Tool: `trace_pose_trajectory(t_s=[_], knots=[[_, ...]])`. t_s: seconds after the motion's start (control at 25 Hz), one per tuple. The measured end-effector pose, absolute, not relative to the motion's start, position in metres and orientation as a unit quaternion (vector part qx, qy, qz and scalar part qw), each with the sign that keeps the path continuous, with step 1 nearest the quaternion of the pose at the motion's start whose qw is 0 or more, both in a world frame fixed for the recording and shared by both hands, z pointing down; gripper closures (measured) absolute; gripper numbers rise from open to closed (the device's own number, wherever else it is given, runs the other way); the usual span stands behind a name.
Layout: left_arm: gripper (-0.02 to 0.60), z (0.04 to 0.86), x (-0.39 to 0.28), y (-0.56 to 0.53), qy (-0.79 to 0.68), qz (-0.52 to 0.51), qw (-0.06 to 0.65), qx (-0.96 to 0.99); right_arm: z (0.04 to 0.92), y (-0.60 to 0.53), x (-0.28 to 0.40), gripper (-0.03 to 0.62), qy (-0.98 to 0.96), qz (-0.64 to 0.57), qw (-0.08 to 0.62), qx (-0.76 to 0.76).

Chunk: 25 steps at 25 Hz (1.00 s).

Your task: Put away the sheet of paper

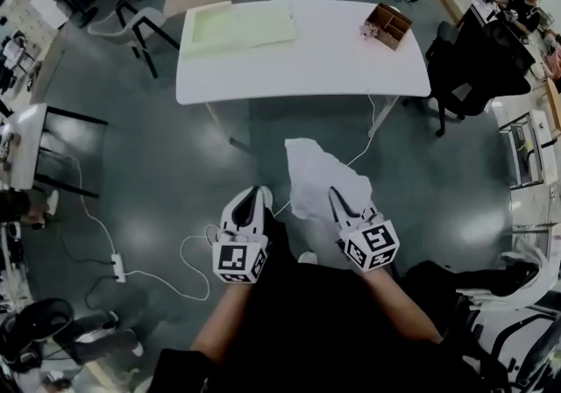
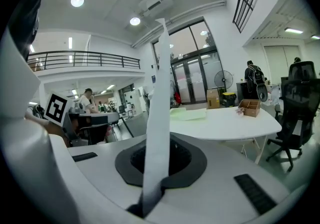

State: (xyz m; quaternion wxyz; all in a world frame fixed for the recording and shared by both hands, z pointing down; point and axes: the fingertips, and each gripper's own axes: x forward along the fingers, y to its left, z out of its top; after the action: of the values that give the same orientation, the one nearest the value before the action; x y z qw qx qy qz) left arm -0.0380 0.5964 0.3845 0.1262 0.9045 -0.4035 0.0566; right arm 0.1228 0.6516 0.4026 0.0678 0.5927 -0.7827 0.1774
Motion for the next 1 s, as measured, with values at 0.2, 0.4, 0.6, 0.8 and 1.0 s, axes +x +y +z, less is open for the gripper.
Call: trace_pose_trajectory(t_s=[0.2, 0.4, 0.6, 0.8, 1.0], knots=[[0.578, 0.398, -0.052, 0.518, -0.42, 0.055, 0.156, 0.892, 0.415, 0.574, 0.12, 0.595, -0.784, 0.197, 0.087, 0.582], [0.578, 0.389, -0.062, 0.435, -0.421, 0.05, 0.166, 0.89, 0.405, 0.485, 0.123, 0.595, -0.779, 0.2, 0.103, 0.585], [0.578, 0.379, -0.069, 0.359, -0.405, 0.047, 0.164, 0.898, 0.393, 0.409, 0.116, 0.595, -0.766, 0.209, 0.094, 0.6], [0.578, 0.375, -0.081, 0.299, -0.392, 0.038, 0.164, 0.905, 0.389, 0.353, 0.103, 0.595, -0.761, 0.205, 0.104, 0.607], [0.578, 0.372, -0.081, 0.261, -0.368, 0.022, 0.16, 0.916, 0.39, 0.315, 0.086, 0.595, -0.755, 0.205, 0.117, 0.612]])
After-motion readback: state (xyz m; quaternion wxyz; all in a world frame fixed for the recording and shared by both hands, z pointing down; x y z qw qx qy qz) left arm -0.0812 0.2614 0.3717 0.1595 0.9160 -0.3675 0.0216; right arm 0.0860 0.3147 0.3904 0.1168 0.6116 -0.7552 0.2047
